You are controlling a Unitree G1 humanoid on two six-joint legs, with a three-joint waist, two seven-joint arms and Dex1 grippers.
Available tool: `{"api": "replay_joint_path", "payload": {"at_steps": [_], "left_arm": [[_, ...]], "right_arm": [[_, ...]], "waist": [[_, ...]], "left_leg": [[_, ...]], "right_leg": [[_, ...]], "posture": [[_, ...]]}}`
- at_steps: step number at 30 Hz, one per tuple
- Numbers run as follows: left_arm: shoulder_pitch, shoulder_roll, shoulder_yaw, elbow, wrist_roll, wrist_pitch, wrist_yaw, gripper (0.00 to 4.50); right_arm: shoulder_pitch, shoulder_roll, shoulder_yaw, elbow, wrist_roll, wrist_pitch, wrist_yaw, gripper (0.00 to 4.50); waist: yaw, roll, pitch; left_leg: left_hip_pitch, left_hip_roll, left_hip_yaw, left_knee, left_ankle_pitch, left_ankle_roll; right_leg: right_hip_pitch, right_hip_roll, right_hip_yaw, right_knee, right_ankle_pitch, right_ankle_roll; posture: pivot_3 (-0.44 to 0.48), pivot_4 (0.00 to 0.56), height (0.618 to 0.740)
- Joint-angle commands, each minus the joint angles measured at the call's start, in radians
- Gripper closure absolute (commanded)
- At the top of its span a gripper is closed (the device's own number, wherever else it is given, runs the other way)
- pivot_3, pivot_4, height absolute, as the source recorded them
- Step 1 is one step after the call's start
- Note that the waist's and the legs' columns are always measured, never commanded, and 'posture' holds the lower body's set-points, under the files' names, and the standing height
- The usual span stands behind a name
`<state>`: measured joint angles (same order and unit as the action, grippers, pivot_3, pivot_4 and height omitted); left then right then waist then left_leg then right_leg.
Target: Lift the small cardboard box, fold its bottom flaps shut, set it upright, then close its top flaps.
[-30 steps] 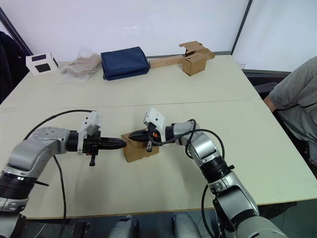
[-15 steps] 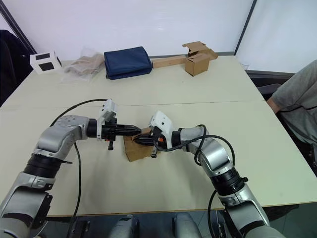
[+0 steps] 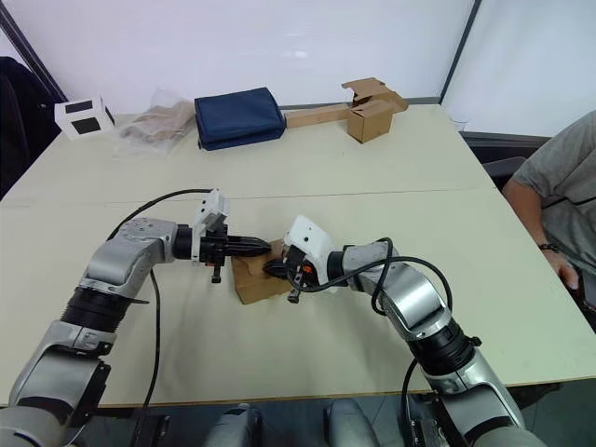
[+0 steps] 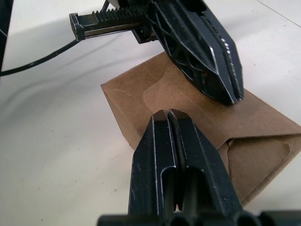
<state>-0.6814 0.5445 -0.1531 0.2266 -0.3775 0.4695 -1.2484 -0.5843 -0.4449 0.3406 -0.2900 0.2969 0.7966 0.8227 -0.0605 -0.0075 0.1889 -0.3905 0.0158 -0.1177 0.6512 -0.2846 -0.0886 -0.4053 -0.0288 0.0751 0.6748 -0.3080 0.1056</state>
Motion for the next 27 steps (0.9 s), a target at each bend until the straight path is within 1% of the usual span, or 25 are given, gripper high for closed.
{"api": "replay_joint_path", "payload": {"at_steps": [1,8,17,27], "left_arm": [[-0.024,-0.002,0.02,-0.01,0.002,-0.014,0.01,4.41],[-0.022,-0.006,0.022,-0.013,-0.001,-0.008,0.021,4.41],[-0.021,-0.014,0.023,-0.012,-0.001,-0.008,0.028,4.41],[-0.014,-0.012,0.051,-0.05,-0.034,0.035,0.037,4.41]], "right_arm": [[-0.008,-0.014,0.008,-0.018,-0.005,-0.001,0.007,4.5],[-0.022,-0.031,-0.015,-0.043,0.034,0.026,0.039,4.5],[-0.032,-0.044,-0.004,-0.04,0.036,0.029,0.047,4.5],[-0.075,-0.003,0.04,0.12,-0.047,-0.074,0.028,4.5]], "waist": [[0.0,0.0,0.0],[0.0,0.0,0.0],[0.0,0.0,0.0],[-0.003,0.0,0.0]], "left_leg": [[0.0,0.0,0.0,0.0,0.0,0.0],[0.0,0.0,0.0,0.0,0.0,0.0],[0.0,0.0,0.0,0.0,0.0,0.0],[0.0,0.0,0.0,0.0,0.0,0.0]], "right_leg": [[0.0,0.0,0.0,0.0,0.0,0.0],[0.0,0.0,0.0,0.0,0.0,0.0],[0.0,0.0,0.0,0.0,0.0,0.0],[0.0,0.0,0.0,0.0,0.0,0.0]], "posture": [[0.0,0.15,0.74],[0.0,0.15,0.74],[0.0,0.15,0.74],[0.0,0.15,0.74]]}}
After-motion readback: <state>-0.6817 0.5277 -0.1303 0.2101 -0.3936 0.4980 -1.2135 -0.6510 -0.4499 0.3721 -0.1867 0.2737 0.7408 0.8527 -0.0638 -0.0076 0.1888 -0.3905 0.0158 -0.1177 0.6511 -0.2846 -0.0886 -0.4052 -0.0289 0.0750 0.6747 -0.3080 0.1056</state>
